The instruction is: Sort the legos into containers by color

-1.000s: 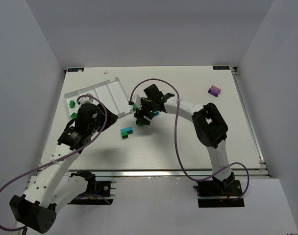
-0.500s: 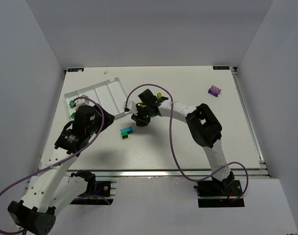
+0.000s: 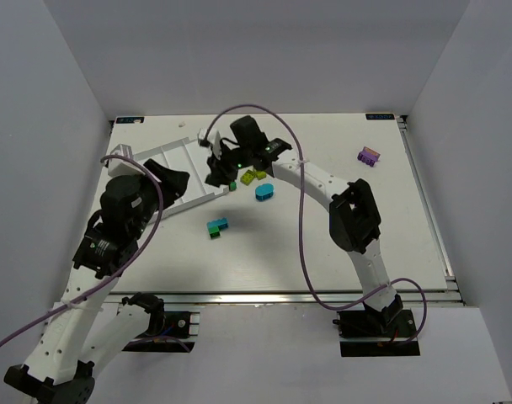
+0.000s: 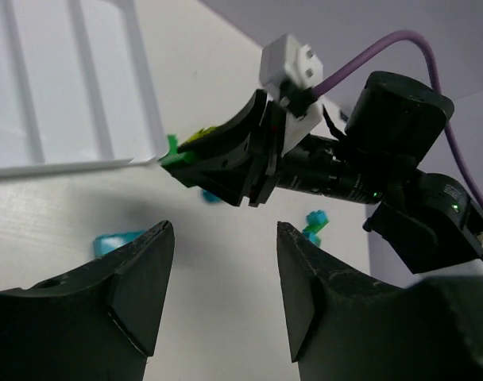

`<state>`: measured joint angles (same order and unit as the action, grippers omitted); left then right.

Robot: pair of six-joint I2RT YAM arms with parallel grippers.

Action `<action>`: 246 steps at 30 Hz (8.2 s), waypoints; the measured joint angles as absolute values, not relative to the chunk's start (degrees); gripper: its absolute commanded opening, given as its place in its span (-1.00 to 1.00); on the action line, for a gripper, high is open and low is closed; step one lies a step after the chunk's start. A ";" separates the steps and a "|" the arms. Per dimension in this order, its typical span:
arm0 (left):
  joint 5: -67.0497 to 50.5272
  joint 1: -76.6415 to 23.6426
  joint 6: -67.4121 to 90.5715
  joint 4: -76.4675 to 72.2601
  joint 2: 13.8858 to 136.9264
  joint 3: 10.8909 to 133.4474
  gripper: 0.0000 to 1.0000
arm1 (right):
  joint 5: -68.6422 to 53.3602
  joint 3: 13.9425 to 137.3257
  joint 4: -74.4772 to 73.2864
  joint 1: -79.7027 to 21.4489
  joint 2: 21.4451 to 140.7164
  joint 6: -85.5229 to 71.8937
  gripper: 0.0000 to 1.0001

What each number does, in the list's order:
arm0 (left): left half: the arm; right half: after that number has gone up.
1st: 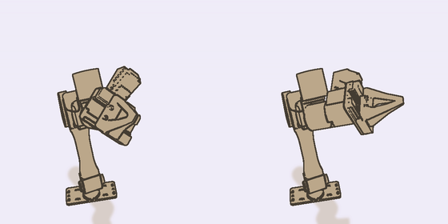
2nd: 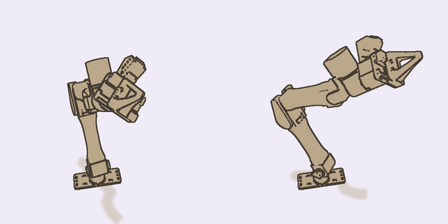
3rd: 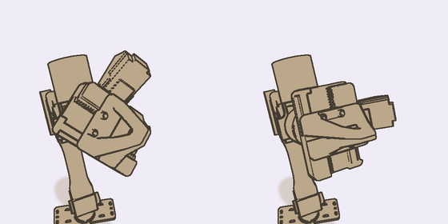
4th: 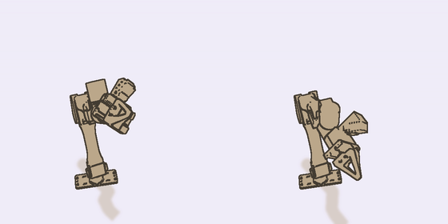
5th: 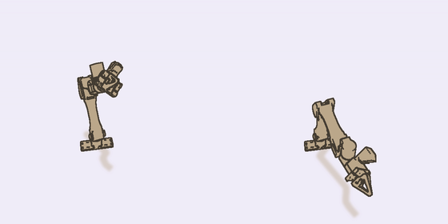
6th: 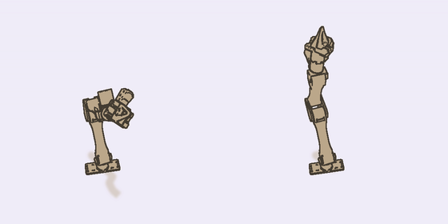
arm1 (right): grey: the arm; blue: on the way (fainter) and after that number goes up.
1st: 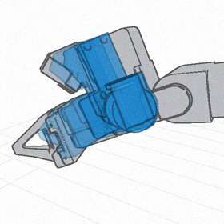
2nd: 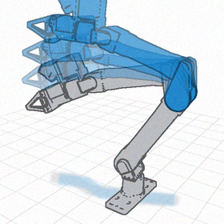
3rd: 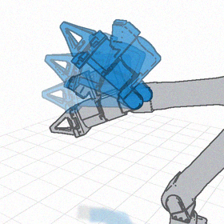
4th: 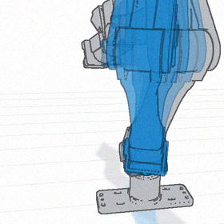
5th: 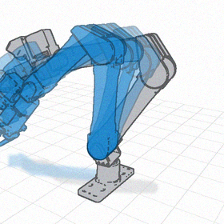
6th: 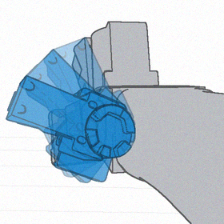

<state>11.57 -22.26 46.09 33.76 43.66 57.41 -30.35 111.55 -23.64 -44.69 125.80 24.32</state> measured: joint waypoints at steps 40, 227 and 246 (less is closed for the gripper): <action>11.64 -22.26 46.72 37.58 38.85 65.82 0.31 | -11.79 136.73 37.21 -64.82 162.47 -5.34 -1.00; -9.43 -34.30 25.89 0.49 68.51 34.35 -0.76 | -40.77 78.81 -21.56 -36.56 106.24 -26.00 0.15; -7.46 -34.37 24.91 2.52 66.67 34.35 -0.77 | -47.11 78.19 -16.14 -35.40 107.92 -31.22 -1.00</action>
<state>-7.46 -34.37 24.91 2.52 66.67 34.35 -47.11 78.19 -16.14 -35.40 107.92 -31.22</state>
